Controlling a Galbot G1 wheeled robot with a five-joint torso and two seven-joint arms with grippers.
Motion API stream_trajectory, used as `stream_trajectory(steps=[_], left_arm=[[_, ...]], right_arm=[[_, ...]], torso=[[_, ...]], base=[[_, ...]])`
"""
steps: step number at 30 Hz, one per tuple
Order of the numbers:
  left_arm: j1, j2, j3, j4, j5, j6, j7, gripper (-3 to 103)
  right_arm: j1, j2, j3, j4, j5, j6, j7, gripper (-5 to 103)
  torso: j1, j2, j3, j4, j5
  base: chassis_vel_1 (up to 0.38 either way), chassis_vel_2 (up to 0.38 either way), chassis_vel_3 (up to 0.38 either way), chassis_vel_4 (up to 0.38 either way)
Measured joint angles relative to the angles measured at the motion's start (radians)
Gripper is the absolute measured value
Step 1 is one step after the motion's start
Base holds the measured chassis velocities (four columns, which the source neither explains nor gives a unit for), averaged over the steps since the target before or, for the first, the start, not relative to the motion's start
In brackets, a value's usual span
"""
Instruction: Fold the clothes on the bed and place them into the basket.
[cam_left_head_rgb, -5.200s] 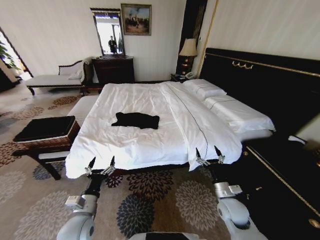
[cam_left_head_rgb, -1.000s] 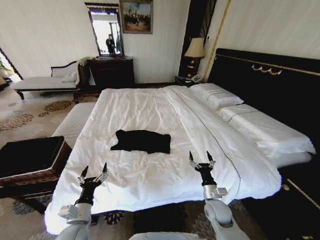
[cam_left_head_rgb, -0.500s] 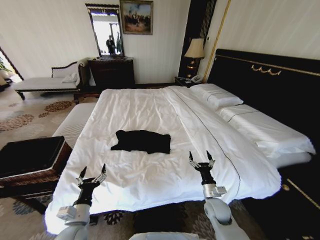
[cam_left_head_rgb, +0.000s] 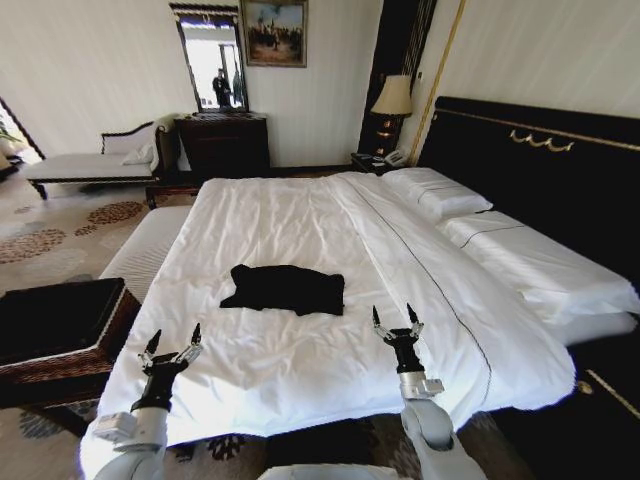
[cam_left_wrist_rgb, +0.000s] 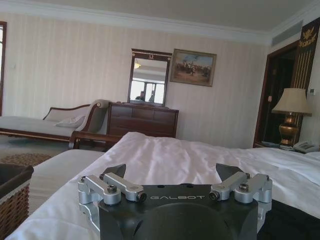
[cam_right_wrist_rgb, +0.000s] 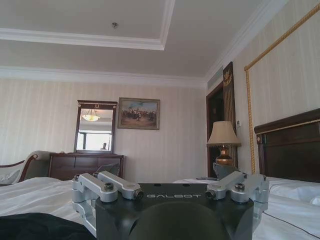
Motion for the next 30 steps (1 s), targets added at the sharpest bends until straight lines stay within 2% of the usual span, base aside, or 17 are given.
stream_trajectory(steps=[9, 11, 14, 17, 20, 21, 22, 23, 25, 26, 28, 30], left_arm=[[-0.009, -0.02, -0.036, 0.05, 0.012, -0.009, -0.011, 100], [-0.001, -0.025, -0.036, 0.048, -0.017, -0.004, -0.017, 100], [-0.006, -0.022, -0.035, 0.045, -0.05, 0.009, -0.024, 100], [-0.045, 0.007, -0.023, 0.071, -0.057, 0.01, -0.041, 100], [-0.131, 0.087, -0.005, 0.119, -0.066, 0.022, -0.063, 100], [-0.131, 0.087, -0.005, 0.119, -0.066, 0.022, -0.063, 100], [-0.172, 0.132, -0.001, 0.137, -0.094, 0.058, -0.075, 100], [-0.209, 0.185, 0.0, 0.154, -0.139, 0.122, -0.099, 100], [-0.254, 0.249, 0.003, 0.181, -0.214, 0.195, -0.13, 100], [-0.254, 0.249, 0.003, 0.181, -0.214, 0.195, -0.13, 100], [-0.312, 0.318, 0.006, 0.222, -0.338, 0.261, -0.155, 100], [-0.354, 0.351, 0.01, 0.252, -0.433, 0.301, -0.169, 100]], right_arm=[[0.006, 0.02, -0.044, -0.004, 0.091, 0.004, -0.003, 100], [0.014, 0.021, -0.065, -0.014, 0.16, 0.024, -0.032, 100], [0.024, 0.019, -0.085, -0.027, 0.204, 0.028, -0.038, 100], [0.037, 0.012, -0.115, -0.037, 0.256, 0.028, -0.045, 100], [0.056, -0.016, -0.19, -0.017, 0.405, -0.011, -0.062, 100], [0.056, -0.016, -0.19, -0.017, 0.405, -0.011, -0.062, 100], [0.069, -0.029, -0.219, 0.002, 0.484, -0.045, -0.045, 100], [0.084, -0.038, -0.239, 0.009, 0.537, -0.073, -0.02, 100], [0.11, -0.043, -0.251, -0.007, 0.554, -0.085, 0.002, 100], [0.11, -0.043, -0.251, -0.007, 0.554, -0.085, 0.002, 100], [0.138, -0.047, -0.256, -0.043, 0.531, -0.083, 0.008, 100], [0.157, -0.058, -0.259, -0.061, 0.532, -0.084, 0.01, 100]], torso=[[0.0, 0.0, 0.0, 0.0001, -0.0003], [0.0, 0.0, 0.0, 0.0003, -0.0001], [0.0, 0.0, 0.0, 0.0003, 0.0], [0.0, 0.0, 0.0, 0.0003, 0.0], [0.0, 0.0, 0.0, 0.0, 0.0], [0.0, 0.0, 0.0, 0.0, 0.0], [0.0, 0.0, 0.0, 0.0001, -0.0007], [0.0, 0.0, 0.0, -0.0001, -0.0003], [0.0, 0.0, 0.0, 0.0, -0.0003], [0.0, 0.0, 0.0, 0.0, -0.0003], [0.0, 0.0, 0.0, 0.0001, -0.0001], [0.0, 0.0, 0.0, 0.0002, -0.0001]], base=[[0.0, 0.0, 0.0, 0.0], [0.0, 0.0, 0.0, 0.0], [0.0, 0.0, 0.0, 0.0], [0.0, 0.0, 0.0, 0.0], [0.0, 0.0, 0.0, 0.0], [0.0, 0.0, 0.0, 0.0], [0.0, 0.0, 0.0, 0.0], [0.0, 0.0, 0.0, 0.0], [0.0, 0.0, 0.0, 0.0], [0.0, 0.0, 0.0, 0.0], [0.0, 0.0, 0.0, 0.0], [0.0, 0.0, 0.0, 0.0]])
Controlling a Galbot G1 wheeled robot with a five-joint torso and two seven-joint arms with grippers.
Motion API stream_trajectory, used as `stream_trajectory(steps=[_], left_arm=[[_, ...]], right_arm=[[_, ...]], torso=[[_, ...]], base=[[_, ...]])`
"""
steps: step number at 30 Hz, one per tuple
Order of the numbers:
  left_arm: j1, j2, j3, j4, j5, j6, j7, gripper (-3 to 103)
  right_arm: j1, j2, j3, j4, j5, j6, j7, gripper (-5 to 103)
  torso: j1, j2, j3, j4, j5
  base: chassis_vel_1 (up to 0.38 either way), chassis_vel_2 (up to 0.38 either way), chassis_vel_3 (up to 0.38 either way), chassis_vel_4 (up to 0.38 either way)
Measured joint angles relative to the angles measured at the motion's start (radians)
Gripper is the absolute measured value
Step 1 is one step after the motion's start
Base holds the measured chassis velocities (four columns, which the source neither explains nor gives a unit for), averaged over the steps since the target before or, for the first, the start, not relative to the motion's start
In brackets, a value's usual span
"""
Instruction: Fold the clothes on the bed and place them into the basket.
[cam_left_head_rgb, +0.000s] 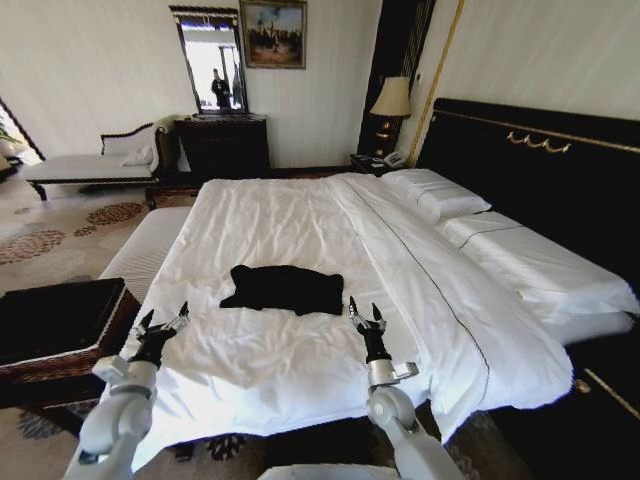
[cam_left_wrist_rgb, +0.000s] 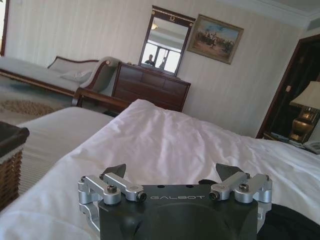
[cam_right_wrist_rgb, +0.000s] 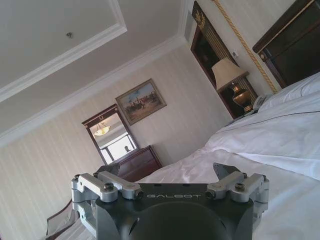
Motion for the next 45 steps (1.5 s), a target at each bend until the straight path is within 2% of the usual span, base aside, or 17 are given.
stream_trajectory(steps=[1, 3, 4, 6, 7, 9, 10, 12, 17, 19, 27, 31, 32, 34, 39, 42, 45], left_arm=[[0.0, 0.0, 0.0, 0.0, 0.0, 0.0, 0.0, 100], [-0.08, 0.046, 0.015, 0.068, -0.114, 0.054, -0.012, 100], [-0.092, 0.051, 0.017, 0.078, -0.125, 0.059, -0.011, 100], [-0.186, 0.084, 0.041, 0.168, -0.21, 0.091, -0.012, 100], [-0.186, 0.084, 0.041, 0.168, -0.21, 0.091, -0.012, 100], [-0.276, 0.11, 0.075, 0.255, -0.315, 0.114, -0.02, 100], [-0.276, 0.11, 0.075, 0.255, -0.315, 0.114, -0.02, 100], [-0.349, 0.135, 0.125, 0.326, -0.397, 0.136, -0.017, 100], [-0.441, 0.179, 0.217, 0.416, -0.477, 0.12, 0.012, 100], [-0.495, 0.21, 0.284, 0.468, -0.525, 0.113, 0.031, 100], [-0.611, 0.207, 0.386, 0.592, -0.548, 0.149, 0.076, 100], [-0.618, 0.198, 0.446, 0.693, -0.475, 0.072, 0.135, 100], [-0.618, 0.198, 0.446, 0.693, -0.475, 0.072, 0.135, 100], [-0.624, 0.18, 0.466, 0.74, -0.417, 0.026, 0.167, 100], [-0.657, 0.12, 0.494, 0.783, -0.367, 0.0, 0.188, 100], [-0.721, 0.068, 0.523, 0.869, -0.286, -0.024, 0.206, 100], [-0.773, 0.033, 0.539, 0.929, -0.255, -0.031, 0.212, 100]], right_arm=[[0.0, 0.0, 0.0, 0.0, 0.0, 0.0, 0.0, 100], [0.055, -0.039, -0.013, -0.048, 0.034, -0.008, 0.003, 100], [0.063, -0.045, -0.014, -0.056, 0.037, -0.008, 0.003, 100], [0.146, -0.076, -0.022, -0.136, 0.044, 0.0, 0.0, 100], [0.146, -0.076, -0.022, -0.136, 0.044, 0.0, 0.0, 100], [0.214, -0.087, -0.03, -0.201, 0.058, 0.006, 0.003, 100], [0.214, -0.087, -0.03, -0.201, 0.058, 0.006, 0.003, 100], [0.256, -0.081, -0.036, -0.222, 0.077, 0.001, 0.021, 100], [0.272, -0.046, -0.023, -0.219, 0.086, -0.011, 0.04, 100], [0.269, -0.038, -0.016, -0.209, 0.085, -0.014, 0.039, 100], [0.256, -0.024, -0.006, -0.225, 0.036, -0.01, 0.018, 100], [0.274, -0.011, -0.027, -0.254, 0.023, -0.004, 0.015, 100], [0.274, -0.011, -0.027, -0.254, 0.023, -0.004, 0.015, 100], [0.289, -0.009, -0.043, -0.275, 0.027, 0.004, 0.014, 100], [0.293, -0.01, -0.058, -0.286, 0.028, 0.008, 0.015, 100], [0.294, -0.015, -0.069, -0.287, 0.029, 0.008, 0.02, 100], [0.296, -0.016, -0.077, -0.291, 0.027, 0.008, 0.02, 100]], torso=[[0.0, 0.0, 0.0, 0.0, 0.0], [0.0, 0.0, 0.0, 0.0, 0.0], [0.0, 0.0, 0.0, 0.0, 0.0], [0.0, 0.0, 0.0, -0.0002, -0.0001], [0.0, 0.0, 0.0, -0.0002, -0.0001], [0.0, 0.0, 0.0, 0.0, 0.0], [0.0, 0.0, 0.0, 0.0, 0.0], [0.0, 0.0, 0.0, 0.0, -0.0002], [0.0, 0.0, 0.0, 0.0, 0.0001], [0.0, 0.0, 0.0, 0.0001, 0.0], [0.0, 0.0, 0.0, -0.0006, 0.0], [0.0, 0.0, 0.0, 0.0002, 0.0], [0.0, 0.0, 0.0, 0.0002, 0.0], [0.0, 0.0, 0.0, 0.0009, 0.0], [0.0, 0.0, 0.0, -0.0003, 0.0], [0.0, 0.0, 0.0, -0.0005, 0.0003], [0.0, 0.0, 0.0, -0.0002, 0.0002]], base=[[0.0, 0.0, 0.0, 0.0], [0.0, 0.0, 0.0, 0.0], [0.0, 0.0, 0.0, 0.0], [0.0, 0.0, 0.0, 0.0], [0.0, 0.0, 0.0, 0.0], [0.0, 0.0, 0.0, 0.0], [0.0, 0.0, 0.0, 0.0], [0.0, 0.0, 0.0, 0.0], [0.0, 0.0, 0.0, 0.0], [0.0, 0.0, 0.0, 0.0], [0.0, 0.0, 0.0, 0.0], [0.0, 0.0, 0.0, 0.0], [0.0, 0.0, 0.0, 0.0], [0.0, 0.0, 0.0, 0.0], [0.0, 0.0, 0.0, 0.0], [0.0, 0.0, 0.0, 0.0], [0.0, 0.0, 0.0, 0.0]])
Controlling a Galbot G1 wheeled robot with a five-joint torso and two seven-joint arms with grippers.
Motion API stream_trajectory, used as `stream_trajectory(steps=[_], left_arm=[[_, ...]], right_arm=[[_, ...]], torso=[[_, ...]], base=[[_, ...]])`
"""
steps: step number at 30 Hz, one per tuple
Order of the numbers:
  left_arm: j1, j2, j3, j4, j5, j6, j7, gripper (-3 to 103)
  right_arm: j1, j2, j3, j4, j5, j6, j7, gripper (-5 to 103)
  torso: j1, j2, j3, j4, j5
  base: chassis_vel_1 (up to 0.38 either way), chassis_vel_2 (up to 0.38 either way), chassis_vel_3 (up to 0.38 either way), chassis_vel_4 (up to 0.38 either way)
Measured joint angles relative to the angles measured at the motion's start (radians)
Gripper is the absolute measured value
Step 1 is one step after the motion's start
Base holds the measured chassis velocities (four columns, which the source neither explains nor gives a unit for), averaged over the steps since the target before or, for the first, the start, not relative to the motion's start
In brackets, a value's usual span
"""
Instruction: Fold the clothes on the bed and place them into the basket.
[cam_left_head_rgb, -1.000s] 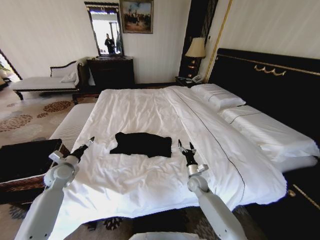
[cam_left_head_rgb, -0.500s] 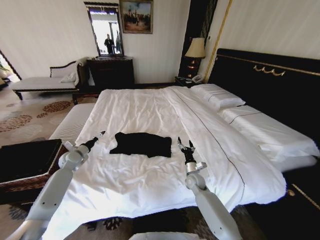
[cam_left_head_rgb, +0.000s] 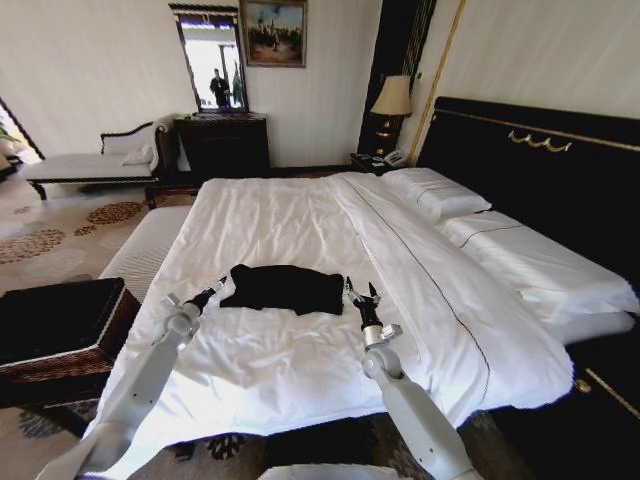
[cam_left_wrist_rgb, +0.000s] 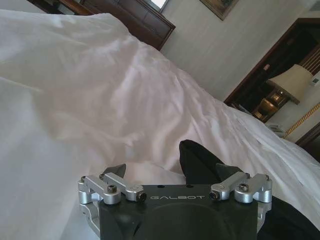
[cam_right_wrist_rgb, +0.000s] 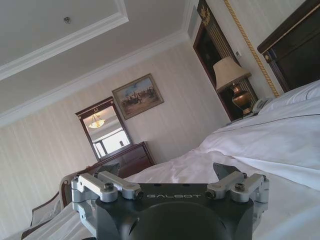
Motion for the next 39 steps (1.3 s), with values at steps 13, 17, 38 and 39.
stream_trajectory(steps=[13, 17, 38, 39], left_arm=[[-0.189, -0.101, 0.064, 0.229, 0.124, -0.004, 0.001, 100], [-0.232, -0.12, 0.075, 0.273, 0.153, -0.004, 0.001, 103], [-0.239, -0.112, 0.056, 0.279, 0.196, -0.004, 0.002, 26], [-0.239, -0.112, 0.056, 0.279, 0.196, -0.004, 0.002, 26]], right_arm=[[0.012, 0.015, -0.011, -0.022, -0.011, 0.005, 0.005, 100], [0.014, 0.01, -0.007, -0.022, -0.01, 0.005, 0.01, 100], [0.023, 0.004, -0.001, -0.032, -0.012, 0.003, 0.018, 100], [0.023, 0.004, -0.001, -0.032, -0.012, 0.003, 0.018, 100]], torso=[[0.0, 0.0, 0.0, 0.0001, 0.0], [0.0, 0.0, 0.0, 0.0001, -0.0001], [0.0, 0.0, 0.0, 0.0002, -0.0002], [0.0, 0.0, 0.0, 0.0002, -0.0002]], base=[[0.0, 0.0, 0.0, 0.0], [0.0, 0.0, 0.0, 0.0], [0.0, 0.0, 0.0, 0.0], [0.0, 0.0, 0.0, 0.0]])
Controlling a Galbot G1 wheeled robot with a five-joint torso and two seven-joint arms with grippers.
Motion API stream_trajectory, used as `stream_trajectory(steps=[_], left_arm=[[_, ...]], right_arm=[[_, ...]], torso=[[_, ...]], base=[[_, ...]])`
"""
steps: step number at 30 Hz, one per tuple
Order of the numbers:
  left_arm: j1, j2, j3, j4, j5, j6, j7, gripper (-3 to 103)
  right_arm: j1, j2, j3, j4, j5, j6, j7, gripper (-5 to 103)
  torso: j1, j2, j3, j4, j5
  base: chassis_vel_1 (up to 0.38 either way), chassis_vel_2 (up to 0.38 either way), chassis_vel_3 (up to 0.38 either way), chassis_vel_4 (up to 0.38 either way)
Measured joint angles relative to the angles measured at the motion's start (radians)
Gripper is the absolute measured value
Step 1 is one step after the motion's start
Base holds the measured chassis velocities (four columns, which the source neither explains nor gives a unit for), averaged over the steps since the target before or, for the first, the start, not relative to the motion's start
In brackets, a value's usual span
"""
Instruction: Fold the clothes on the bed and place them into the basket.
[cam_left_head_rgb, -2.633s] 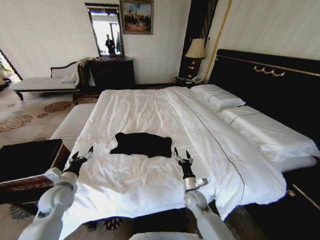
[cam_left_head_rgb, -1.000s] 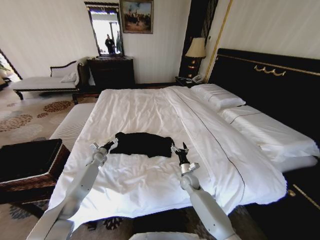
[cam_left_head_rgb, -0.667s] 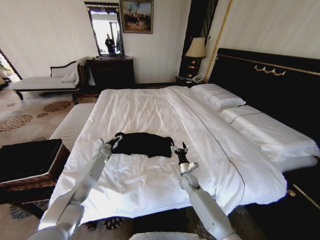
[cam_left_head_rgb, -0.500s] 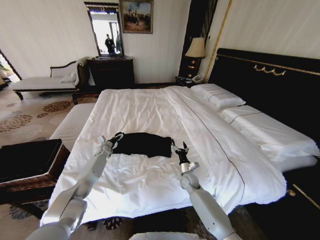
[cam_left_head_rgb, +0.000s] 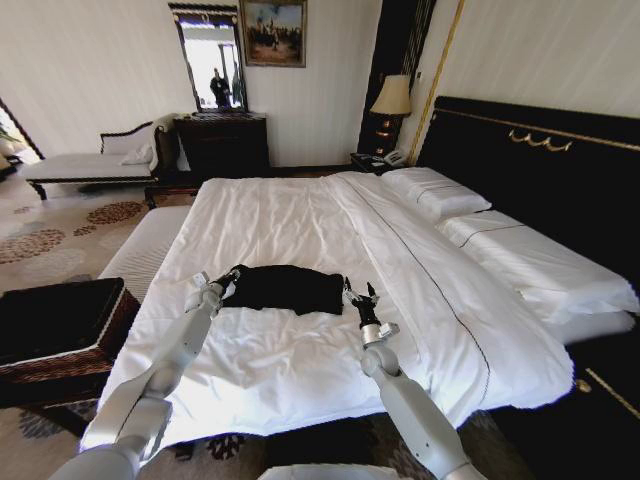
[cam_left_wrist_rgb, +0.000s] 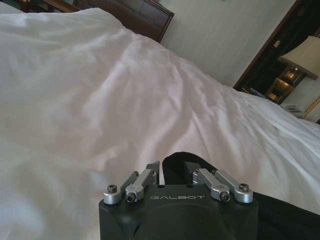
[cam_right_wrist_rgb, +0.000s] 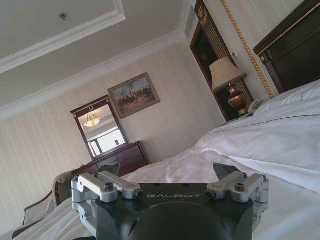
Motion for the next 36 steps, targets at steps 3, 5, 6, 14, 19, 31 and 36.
stream_trajectory(steps=[3, 5, 6, 14, 19, 31, 36], left_arm=[[0.008, 0.004, -0.007, -0.013, -0.002, 0.001, 0.0, 15], [0.009, 0.003, -0.01, -0.013, -0.002, 0.001, 0.0, 10], [0.009, 0.002, -0.012, -0.013, -0.002, 0.001, 0.001, 4], [0.022, -0.006, -0.027, -0.02, 0.004, 0.0, 0.019, 0], [0.058, 0.005, -0.044, -0.079, -0.009, 0.0, 0.016, 0], [0.294, 0.088, -0.136, -0.438, -0.117, 0.015, -0.018, 0], [0.328, 0.098, -0.174, -0.508, -0.147, 0.015, -0.032, 0]], right_arm=[[0.001, -0.001, -0.001, -0.003, 0.001, 0.001, 0.001, 100], [0.001, -0.002, -0.003, -0.005, 0.001, 0.001, 0.002, 100], [0.001, -0.002, -0.005, -0.005, 0.001, 0.001, 0.003, 100], [0.005, -0.007, -0.013, -0.008, 0.002, 0.001, 0.009, 100], [0.005, -0.012, -0.01, -0.006, 0.003, 0.001, 0.011, 100], [0.099, -0.094, -0.177, -0.032, 0.329, -0.077, -0.085, 100], [0.214, -0.142, -0.302, -0.121, 0.365, -0.094, -0.199, 100]], torso=[[0.0, 0.0, 0.0, 0.0, 0.0], [0.0, 0.0, 0.0, 0.0, 0.0], [0.0, 0.0, 0.0, 0.0, 0.0], [0.0, 0.0, 0.0, -0.0002, 0.0], [0.0, 0.0, 0.0, -0.0004, 0.0], [0.0, 0.0, 0.0, 0.0, 0.0], [0.0, 0.0, 0.0, 0.0, 0.0]], base=[[0.0, 0.0, 0.0, 0.0], [0.0, 0.0, 0.0, 0.0], [0.0, 0.0, 0.0, 0.0], [0.0, 0.0, 0.0, 0.0], [0.0, 0.0, 0.0, 0.0], [0.0, 0.0, 0.0, 0.0], [0.0, 0.0, 0.0, 0.0]])
